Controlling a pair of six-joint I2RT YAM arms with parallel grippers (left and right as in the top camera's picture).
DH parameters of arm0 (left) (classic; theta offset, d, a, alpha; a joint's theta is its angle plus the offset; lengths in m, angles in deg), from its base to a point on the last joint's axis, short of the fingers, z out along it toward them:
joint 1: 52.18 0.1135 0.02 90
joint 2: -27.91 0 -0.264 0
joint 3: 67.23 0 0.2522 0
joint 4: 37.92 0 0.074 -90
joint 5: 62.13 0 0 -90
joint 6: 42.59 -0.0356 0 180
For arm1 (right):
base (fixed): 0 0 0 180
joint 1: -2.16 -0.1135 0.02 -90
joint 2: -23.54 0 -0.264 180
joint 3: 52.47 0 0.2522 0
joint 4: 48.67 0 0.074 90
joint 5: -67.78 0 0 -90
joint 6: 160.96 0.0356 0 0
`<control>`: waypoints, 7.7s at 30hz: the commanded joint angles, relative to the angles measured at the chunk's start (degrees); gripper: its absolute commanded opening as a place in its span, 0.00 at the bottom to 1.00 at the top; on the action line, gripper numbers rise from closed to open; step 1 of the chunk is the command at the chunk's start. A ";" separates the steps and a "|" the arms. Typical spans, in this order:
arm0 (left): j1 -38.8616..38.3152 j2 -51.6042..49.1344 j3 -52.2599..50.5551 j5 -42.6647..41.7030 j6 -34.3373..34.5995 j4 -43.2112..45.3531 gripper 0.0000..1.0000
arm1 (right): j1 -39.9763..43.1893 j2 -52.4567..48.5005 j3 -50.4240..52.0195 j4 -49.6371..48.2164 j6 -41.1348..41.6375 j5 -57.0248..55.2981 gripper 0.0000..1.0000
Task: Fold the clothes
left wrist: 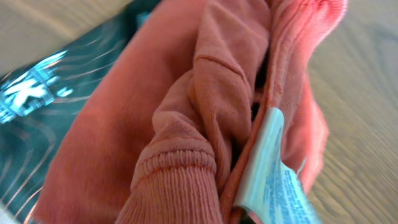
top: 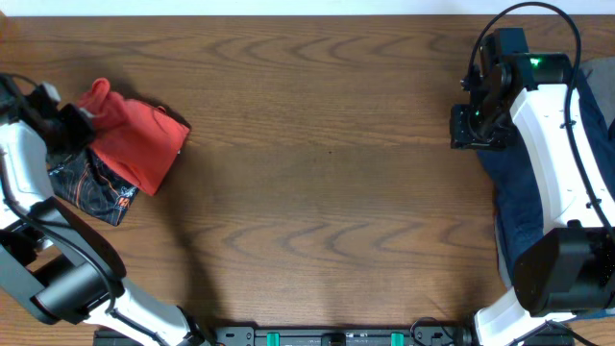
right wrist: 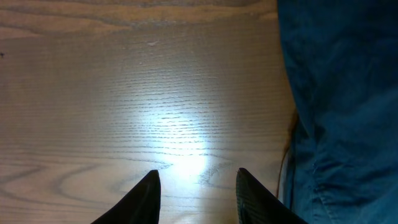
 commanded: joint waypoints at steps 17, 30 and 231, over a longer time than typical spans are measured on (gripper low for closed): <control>2.95 -0.15 0.07 -4.55 7.08 -0.22 0.98 | 0.59 1.07 -0.81 -0.39 0.87 0.02 0.39; -16.17 -0.09 0.04 -5.07 2.91 -5.20 0.98 | 0.59 1.07 -0.81 -0.48 2.19 0.04 0.52; -34.12 107.93 -87.23 20.96 6.80 37.77 0.98 | 2.08 101.85 94.44 -74.36 -19.56 12.00 0.99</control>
